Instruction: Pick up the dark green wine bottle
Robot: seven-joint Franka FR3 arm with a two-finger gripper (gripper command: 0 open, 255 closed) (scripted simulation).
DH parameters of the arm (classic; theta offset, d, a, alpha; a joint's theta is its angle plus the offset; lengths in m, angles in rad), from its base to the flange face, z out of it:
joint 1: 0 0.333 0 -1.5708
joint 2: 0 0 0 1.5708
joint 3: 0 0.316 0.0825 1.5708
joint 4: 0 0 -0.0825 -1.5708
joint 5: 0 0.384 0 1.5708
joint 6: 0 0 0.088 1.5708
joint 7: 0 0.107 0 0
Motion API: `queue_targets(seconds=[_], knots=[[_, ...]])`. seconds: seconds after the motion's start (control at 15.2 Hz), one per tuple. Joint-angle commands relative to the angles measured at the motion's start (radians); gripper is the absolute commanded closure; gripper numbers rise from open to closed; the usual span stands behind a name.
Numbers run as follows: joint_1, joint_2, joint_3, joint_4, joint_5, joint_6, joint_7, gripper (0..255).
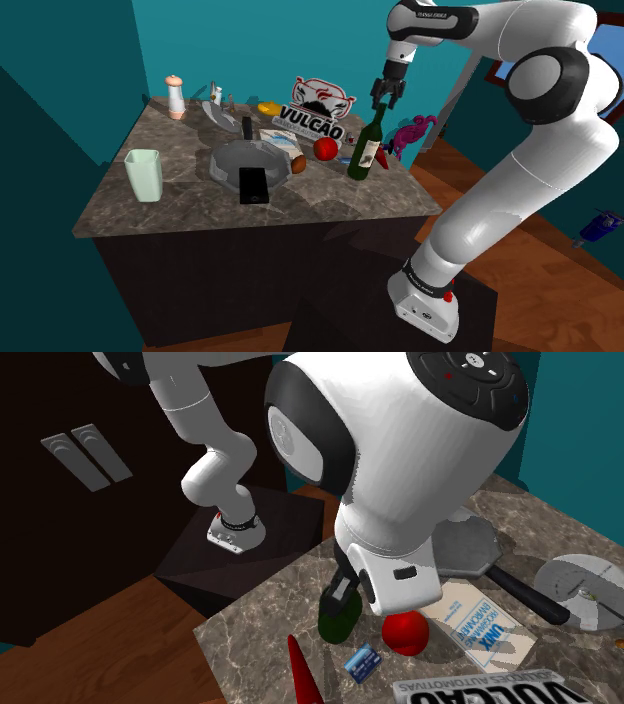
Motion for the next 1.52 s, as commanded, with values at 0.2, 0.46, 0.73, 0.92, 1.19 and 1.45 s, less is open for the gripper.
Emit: queue_targets(seconds=[0.2,0.46,0.73,0.92,1.19,1.45], knots=[[-0.001,-0.002,-0.001,-0.023,-0.001,0.021,-0.001,255],[-0.001,-0.003,-0.001,-0.023,-0.001,0.021,-0.001,255],[-0.001,-0.004,-0.001,-0.023,-0.002,0.02,0.0,255],[0.0,0.001,0.0,0.022,0.0,-0.021,-0.002,255],[0.001,0.011,0.0,0.086,0.004,-0.075,-0.004,255],[0.001,0.025,-0.002,0.155,0.009,-0.131,-0.008,255]])
